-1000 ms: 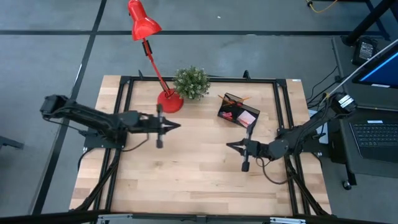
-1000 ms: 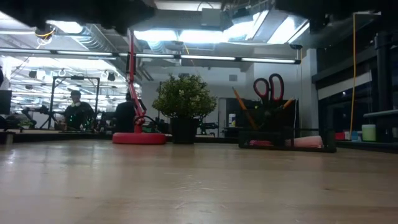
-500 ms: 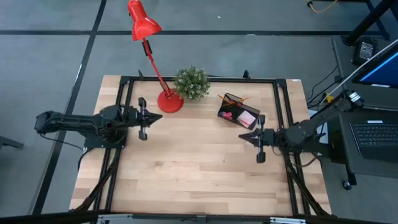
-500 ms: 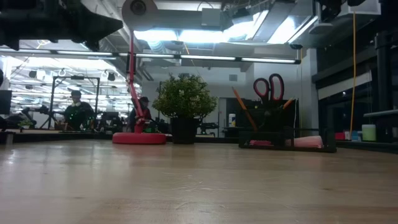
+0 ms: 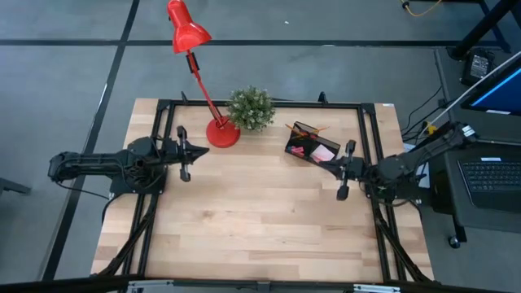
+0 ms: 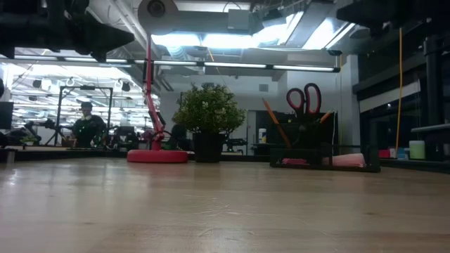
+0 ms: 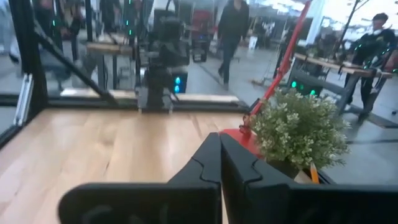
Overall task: Pick and place office supplies into organizer
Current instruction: Return to Home Position
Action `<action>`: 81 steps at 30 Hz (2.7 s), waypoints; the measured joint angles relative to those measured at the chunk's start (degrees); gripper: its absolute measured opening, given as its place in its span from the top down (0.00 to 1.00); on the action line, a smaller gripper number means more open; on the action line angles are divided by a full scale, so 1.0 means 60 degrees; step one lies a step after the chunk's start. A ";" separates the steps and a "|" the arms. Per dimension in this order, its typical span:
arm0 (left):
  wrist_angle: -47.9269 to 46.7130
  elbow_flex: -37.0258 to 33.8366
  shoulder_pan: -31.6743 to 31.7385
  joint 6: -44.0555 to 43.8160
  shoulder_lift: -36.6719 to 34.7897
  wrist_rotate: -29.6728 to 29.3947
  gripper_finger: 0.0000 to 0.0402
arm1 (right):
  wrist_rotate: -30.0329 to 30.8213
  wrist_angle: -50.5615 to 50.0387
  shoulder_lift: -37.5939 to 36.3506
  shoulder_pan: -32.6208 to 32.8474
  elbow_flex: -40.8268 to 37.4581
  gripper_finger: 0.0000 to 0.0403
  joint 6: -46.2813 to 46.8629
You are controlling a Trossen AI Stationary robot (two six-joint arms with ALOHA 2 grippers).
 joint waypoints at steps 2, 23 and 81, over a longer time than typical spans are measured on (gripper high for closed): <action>0.0026 0.0000 0.0000 -0.0051 0.0000 -0.0176 1.00 | -0.0004 0.0838 -0.0304 0.0000 -0.0619 1.00 -0.0142; -0.0002 -0.1268 0.0985 -0.0356 -0.1144 0.0349 1.00 | -0.0455 0.3662 -0.1694 0.0007 -0.3515 1.00 -0.0567; -0.0717 -0.1268 0.1231 -0.0938 -0.1370 0.0570 0.99 | -0.2492 0.3064 -0.2890 -0.0036 -0.3558 0.94 -0.1451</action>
